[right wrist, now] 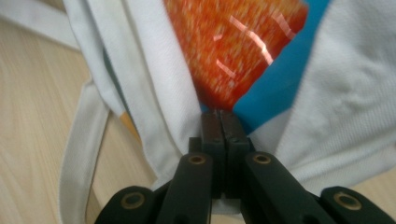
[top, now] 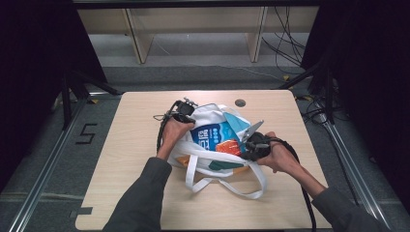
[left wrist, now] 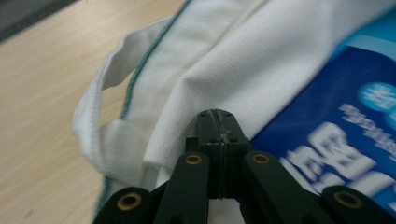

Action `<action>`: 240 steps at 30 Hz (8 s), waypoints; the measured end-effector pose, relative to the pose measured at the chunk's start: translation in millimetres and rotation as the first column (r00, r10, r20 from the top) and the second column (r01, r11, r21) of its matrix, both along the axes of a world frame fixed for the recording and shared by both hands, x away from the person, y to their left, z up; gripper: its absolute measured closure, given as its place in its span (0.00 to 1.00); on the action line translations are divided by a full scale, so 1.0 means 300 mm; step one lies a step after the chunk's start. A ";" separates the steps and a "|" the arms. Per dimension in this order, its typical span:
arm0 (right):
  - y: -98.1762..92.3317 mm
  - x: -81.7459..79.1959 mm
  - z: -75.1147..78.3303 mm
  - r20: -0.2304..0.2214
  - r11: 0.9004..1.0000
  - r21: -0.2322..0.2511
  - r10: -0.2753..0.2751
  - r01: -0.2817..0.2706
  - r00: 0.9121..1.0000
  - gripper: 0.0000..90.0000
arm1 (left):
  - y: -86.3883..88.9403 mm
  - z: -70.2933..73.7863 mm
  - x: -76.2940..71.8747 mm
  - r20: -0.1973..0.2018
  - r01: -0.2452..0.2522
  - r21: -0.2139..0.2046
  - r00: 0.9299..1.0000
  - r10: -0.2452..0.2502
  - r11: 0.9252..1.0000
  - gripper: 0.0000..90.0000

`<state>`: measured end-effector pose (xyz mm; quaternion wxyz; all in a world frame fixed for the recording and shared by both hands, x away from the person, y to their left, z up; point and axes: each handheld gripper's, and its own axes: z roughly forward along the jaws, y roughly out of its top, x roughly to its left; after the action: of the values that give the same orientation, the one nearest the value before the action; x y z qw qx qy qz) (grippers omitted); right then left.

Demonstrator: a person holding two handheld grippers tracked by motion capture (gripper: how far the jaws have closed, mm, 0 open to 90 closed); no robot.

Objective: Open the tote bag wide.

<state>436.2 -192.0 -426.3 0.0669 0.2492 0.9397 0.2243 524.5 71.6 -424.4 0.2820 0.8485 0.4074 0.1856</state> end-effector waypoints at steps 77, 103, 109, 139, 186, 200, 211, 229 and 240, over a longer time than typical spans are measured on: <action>0.003 0.038 0.085 0.209 0.979 0.198 -0.087 0.045 0.974 1.00 | 0.194 0.026 -0.176 0.037 0.071 -0.188 0.997 -0.065 0.980 0.96; -0.137 0.196 -0.104 0.232 0.955 0.129 -0.289 0.265 0.929 1.00 | 0.319 -0.103 -0.093 0.044 -0.075 -0.168 0.996 0.084 0.983 0.99; -0.124 0.117 0.050 0.267 0.950 0.255 -0.250 0.182 0.931 1.00 | 0.293 -0.027 -0.204 0.108 -0.018 -0.245 0.993 0.045 0.969 0.95; -0.160 -0.047 0.078 0.257 0.924 0.366 -0.211 0.107 0.943 1.00 | 0.302 -0.012 -0.434 0.139 0.082 -0.376 0.990 -0.031 0.923 0.93; -0.282 -0.094 0.064 0.269 0.880 0.446 -0.306 0.164 0.913 0.83 | 0.314 -0.002 -0.509 0.128 0.106 -0.458 0.990 -0.052 0.883 0.62; -0.309 -0.124 0.062 0.236 0.851 0.462 -0.390 0.250 0.890 0.49 | 0.293 0.002 -0.551 0.127 0.134 -0.435 0.988 -0.086 0.891 0.36; -0.312 -0.149 0.045 0.235 0.858 0.444 -0.391 0.260 0.890 0.35 | 0.325 -0.022 -0.571 0.121 0.104 -0.434 0.991 -0.057 0.895 0.29; -0.333 -0.258 0.002 0.211 0.856 0.441 -0.391 0.270 0.896 0.30 | 0.321 -0.084 -0.659 0.104 0.125 -0.443 0.991 -0.087 0.888 0.24; -0.347 -0.293 -0.026 0.204 0.867 0.424 -0.373 0.262 0.905 0.30 | 0.311 -0.113 -0.690 0.104 0.132 -0.433 0.990 -0.096 0.892 0.23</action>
<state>348.3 -296.1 -434.3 0.1846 0.3759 0.8032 0.4237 317.6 164.9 -458.4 0.4922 0.7776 0.3767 0.1060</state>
